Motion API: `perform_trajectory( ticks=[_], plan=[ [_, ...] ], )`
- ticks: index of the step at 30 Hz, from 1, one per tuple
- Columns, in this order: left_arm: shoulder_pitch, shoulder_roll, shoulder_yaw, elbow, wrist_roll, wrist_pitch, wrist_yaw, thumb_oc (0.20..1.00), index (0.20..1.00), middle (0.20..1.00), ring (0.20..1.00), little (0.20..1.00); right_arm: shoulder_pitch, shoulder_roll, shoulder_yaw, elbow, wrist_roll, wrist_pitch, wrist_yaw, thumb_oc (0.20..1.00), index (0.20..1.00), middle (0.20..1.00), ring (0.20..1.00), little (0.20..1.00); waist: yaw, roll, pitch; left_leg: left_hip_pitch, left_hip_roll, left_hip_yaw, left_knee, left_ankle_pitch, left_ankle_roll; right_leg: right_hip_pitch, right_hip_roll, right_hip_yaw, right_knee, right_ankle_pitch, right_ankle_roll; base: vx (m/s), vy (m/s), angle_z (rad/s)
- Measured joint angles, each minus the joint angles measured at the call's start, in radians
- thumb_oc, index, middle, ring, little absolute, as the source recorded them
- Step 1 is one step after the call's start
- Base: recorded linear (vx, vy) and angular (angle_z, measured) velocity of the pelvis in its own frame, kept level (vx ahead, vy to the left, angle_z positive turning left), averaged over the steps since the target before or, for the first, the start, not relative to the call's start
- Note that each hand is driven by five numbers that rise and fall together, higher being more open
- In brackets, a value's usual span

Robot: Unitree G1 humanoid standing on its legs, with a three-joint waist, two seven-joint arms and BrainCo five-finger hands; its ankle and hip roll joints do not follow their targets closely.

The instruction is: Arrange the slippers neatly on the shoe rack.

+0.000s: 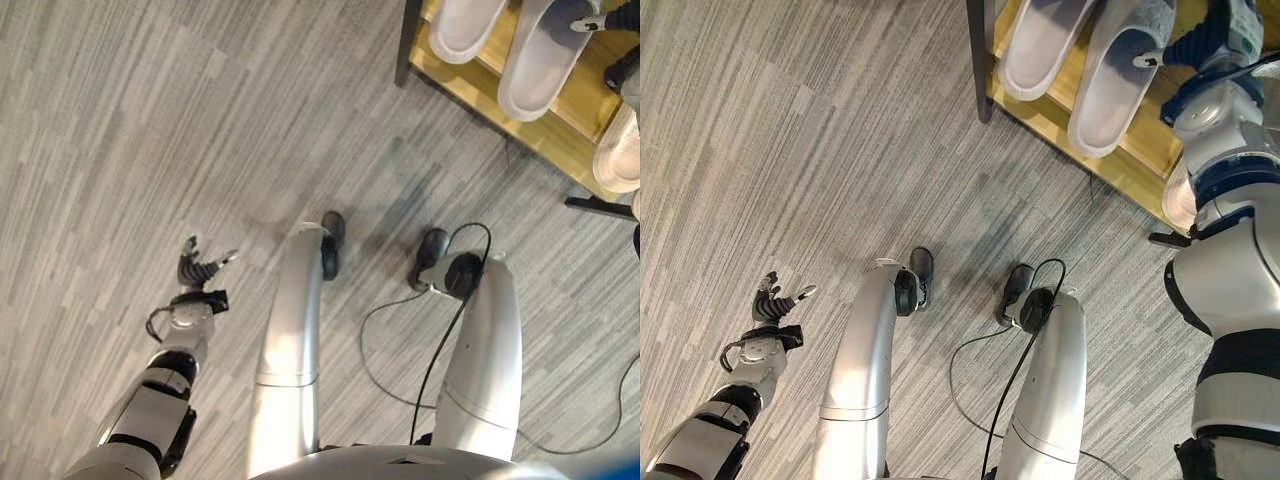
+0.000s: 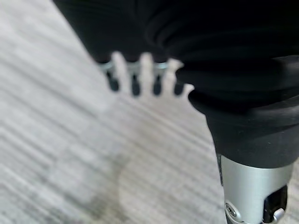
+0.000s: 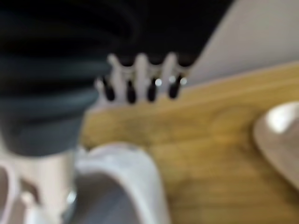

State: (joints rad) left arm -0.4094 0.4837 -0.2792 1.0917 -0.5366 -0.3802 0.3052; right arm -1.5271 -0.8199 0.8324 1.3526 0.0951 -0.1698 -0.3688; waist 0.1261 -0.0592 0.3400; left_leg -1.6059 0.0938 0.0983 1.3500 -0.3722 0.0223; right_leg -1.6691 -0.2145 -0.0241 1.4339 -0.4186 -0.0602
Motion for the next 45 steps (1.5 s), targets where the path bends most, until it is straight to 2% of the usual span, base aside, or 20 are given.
perform_trajectory(
  ticks=[5, 9, 10, 11, 13, 16, 19, 21, 22, 23, 24, 25, 28, 31, 36, 41, 44, 45],
  plan=[
    [0.000, 0.000, 0.003, 0.014, 0.017, 0.003, 0.001, 1.000, 1.000, 1.000, 1.000, 1.000, 0.005, 0.026, -0.050, -0.016, 0.024, -0.003, 0.011, 1.000, 1.000, 1.000, 1.000, 1.000, 0.004, 0.000, 0.000, 0.003, -0.007, 0.003, -0.031, 0.011, -0.004, -0.002, -0.001, -0.001, -0.022, 0.006, -0.003, -0.01, 0.015, 0.02],
    [-0.007, -0.003, 0.014, -0.010, 0.017, -0.001, 0.017, 1.000, 1.000, 1.000, 1.000, 1.000, 0.080, 0.037, -0.142, -0.123, 0.090, -0.031, 0.009, 1.000, 1.000, 1.000, 1.000, 1.000, 0.005, 0.000, 0.000, 0.015, -0.007, 0.007, -0.064, 0.027, -0.001, 0.009, 0.001, -0.002, -0.057, 0.024, 0.000, -0.02, 0.016, -0.02],
    [-0.008, -0.002, 0.025, -0.036, 0.018, -0.008, 0.036, 1.000, 1.000, 1.000, 1.000, 1.000, 0.129, 0.031, -0.194, -0.184, 0.109, -0.039, -0.012, 1.000, 1.000, 1.000, 1.000, 1.000, 0.003, 0.001, -0.001, 0.017, -0.008, 0.007, -0.082, 0.034, 0.004, 0.015, 0.001, -0.005, -0.075, 0.031, 0.002, -0.05, 0.009, 0.03],
    [0.006, -0.005, 0.068, -0.116, 0.020, -0.007, 0.064, 1.000, 1.000, 1.000, 1.000, 1.000, 0.239, 0.018, -0.331, -0.332, 0.116, -0.054, -0.045, 1.000, 1.000, 1.000, 1.000, 1.000, 0.003, 0.001, -0.001, 0.018, -0.013, 0.000, -0.111, 0.049, 0.001, 0.022, 0.001, -0.016, -0.102, 0.042, 0.003, -0.05, -0.023, 0.06],
    [0.016, -0.001, 0.095, -0.234, 0.075, -0.048, 0.134, 1.000, 1.000, 1.000, 1.000, 1.000, 0.465, 0.018, -0.464, -0.535, 0.091, -0.088, -0.153, 1.000, 1.000, 1.000, 1.000, 1.000, -0.002, 0.006, -0.007, 0.029, -0.021, -0.007, -0.156, 0.069, 0.001, 0.042, 0.000, -0.027, -0.153, 0.058, 0.012, -0.03, -0.031, 0.02],
    [0.017, -0.003, 0.108, -0.226, 0.127, -0.050, 0.184, 1.000, 1.000, 1.000, 1.000, 1.000, 0.535, 0.022, -0.501, -0.566, 0.033, -0.100, -0.209, 1.000, 1.000, 1.000, 1.000, 1.000, -0.022, 0.011, -0.011, 0.027, -0.022, -0.006, -0.159, 0.068, 0.004, 0.043, 0.000, -0.027, -0.161, 0.063, 0.015, -0.02, -0.011, -0.03],
    [0.017, -0.009, 0.110, -0.225, 0.154, -0.042, 0.203, 1.000, 1.000, 1.000, 1.000, 1.000, 0.566, 0.049, -0.521, -0.591, -0.002, -0.101, -0.233, 1.000, 1.000, 1.000, 1.000, 1.000, -0.036, 0.011, -0.012, 0.025, -0.022, -0.006, -0.154, 0.067, 0.007, 0.043, 0.000, -0.027, -0.160, 0.064, 0.017, 0.00, 0.000, 0.00],
    [0.018, -0.009, 0.112, -0.224, 0.177, -0.039, 0.205, 1.000, 1.000, 1.000, 1.000, 1.000, 0.583, 0.115, -0.545, -0.591, -0.002, -0.101, -0.245, 1.000, 1.000, 1.000, 1.000, 1.000, -0.040, 0.011, -0.019, 0.025, -0.022, -0.006, -0.152, 0.064, 0.011, 0.043, 0.000, -0.026, -0.160, 0.064, 0.019, -0.02, 0.023, 0.00],
    [0.018, -0.009, 0.113, -0.223, 0.177, -0.039, 0.206, 1.000, 1.000, 1.000, 1.000, 1.000, 0.583, 0.118, -0.544, -0.591, -0.002, -0.101, -0.245, 1.000, 1.000, 1.000, 1.000, 1.000, -0.038, 0.011, -0.019, 0.024, -0.022, -0.006, -0.152, 0.065, 0.011, 0.043, 0.000, -0.025, -0.161, 0.065, 0.021, -0.06, 0.062, 0.00],
    [-0.014, -0.001, 0.098, -0.222, 0.171, -0.016, 0.214, 1.000, 1.000, 1.000, 1.000, 1.000, 0.596, 0.145, -0.533, -0.599, 0.002, -0.100, -0.243, 1.000, 1.000, 1.000, 1.000, 1.000, -0.053, 0.006, -0.026, 0.022, -0.022, -0.003, -0.156, 0.069, 0.011, 0.039, 0.001, -0.024, -0.168, 0.069, 0.026, -0.08, 0.050, -0.05],
    [-0.126, 0.032, 0.087, -0.197, 0.164, 0.012, 0.218, 1.000, 1.000, 1.000, 1.000, 1.000, 0.583, 0.215, -0.529, -0.615, -0.001, -0.110, -0.225, 1.000, 1.000, 1.000, 1.000, 1.000, -0.062, 0.003, -0.030, 0.021, -0.021, -0.001, -0.188, 0.085, 0.016, 0.038, 0.007, -0.025, -0.204, 0.090, 0.031, -0.04, 0.015, -0.09],
    [-0.146, 0.034, 0.102, -0.211, 0.165, 0.000, 0.217, 1.000, 1.000, 1.000, 1.000, 1.000, 0.578, 0.243, -0.517, -0.603, -0.001, -0.109, -0.223, 1.000, 1.000, 1.000, 1.000, 1.000, -0.069, 0.005, -0.032, 0.021, -0.020, 0.002, -0.197, 0.092, 0.016, 0.040, 0.006, -0.025, -0.213, 0.097, 0.035, -0.03, 0.000, -0.11],
    [-0.147, 0.004, 0.112, -0.223, 0.166, -0.011, 0.217, 1.000, 1.000, 1.000, 1.000, 1.000, 0.608, 0.272, -0.489, -0.610, -0.005, -0.096, -0.224, 1.000, 1.000, 1.000, 1.000, 1.000, -0.086, 0.016, -0.038, 0.022, -0.021, 0.006, -0.192, 0.084, 0.026, 0.045, 0.005, -0.021, -0.216, 0.093, 0.041, -0.01, 0.029, -0.02],
    [-0.126, -0.028, 0.112, -0.175, 0.167, 0.020, 0.218, 1.000, 1.000, 1.000, 1.000, 1.000, 0.621, 0.332, -0.549, -0.609, -0.027, -0.088, -0.230, 1.000, 1.000, 1.000, 1.000, 1.000, -0.084, 0.016, -0.039, 0.026, -0.022, 0.008, -0.210, 0.085, 0.025, 0.049, 0.006, -0.022, -0.236, 0.100, 0.042, -0.02, 0.042, -0.03],
    [-0.132, -0.035, 0.109, -0.141, 0.167, 0.024, 0.218, 1.000, 1.000, 1.000, 1.000, 1.000, 0.581, 0.340, -0.509, -0.585, -0.029, -0.088, -0.229, 1.000, 1.000, 1.000, 1.000, 1.000, -0.084, 0.016, -0.042, 0.026, -0.023, 0.008, -0.214, 0.086, 0.026, 0.050, 0.006, -0.023, -0.241, 0.100, 0.044, 0.00, 0.000, 0.00],
    [-0.153, -0.041, 0.083, -0.126, 0.167, 0.024, 0.218, 1.000, 1.000, 1.000, 1.000, 1.000, 0.485, 0.345, -0.463, -0.528, 0.004, -0.081, -0.183, 1.000, 1.000, 1.000, 1.000, 1.000, -0.074, 0.016, -0.045, 0.026, -0.023, 0.007, -0.216, 0.086, 0.025, 0.050, 0.006, -0.024, -0.241, 0.100, 0.044, 0.00, 0.000, 0.00],
    [-0.154, -0.043, 0.051, -0.110, 0.167, 0.025, 0.217, 1.000, 1.000, 1.000, 1.000, 1.000, 0.466, 0.352, -0.484, -0.467, 0.039, -0.073, -0.200, 1.000, 1.000, 1.000, 1.000, 1.000, -0.058, 0.017, -0.073, 0.025, -0.025, 0.006, -0.226, 0.087, 0.024, 0.051, 0.004, -0.027, -0.250, 0.101, 0.044, -0.05, 0.057, 0.01],
    [-0.157, -0.045, 0.056, -0.120, 0.168, 0.029, 0.218, 1.000, 1.000, 1.000, 1.000, 1.000, 0.509, 0.370, -0.547, -0.485, 0.029, -0.073, -0.222, 1.000, 1.000, 1.000, 1.000, 1.000, -0.053, 0.017, -0.077, 0.035, -0.026, 0.007, -0.238, 0.091, 0.023, 0.062, 0.003, -0.033, -0.267, 0.108, 0.040, -0.15, 0.088, -0.01]
  ],
)
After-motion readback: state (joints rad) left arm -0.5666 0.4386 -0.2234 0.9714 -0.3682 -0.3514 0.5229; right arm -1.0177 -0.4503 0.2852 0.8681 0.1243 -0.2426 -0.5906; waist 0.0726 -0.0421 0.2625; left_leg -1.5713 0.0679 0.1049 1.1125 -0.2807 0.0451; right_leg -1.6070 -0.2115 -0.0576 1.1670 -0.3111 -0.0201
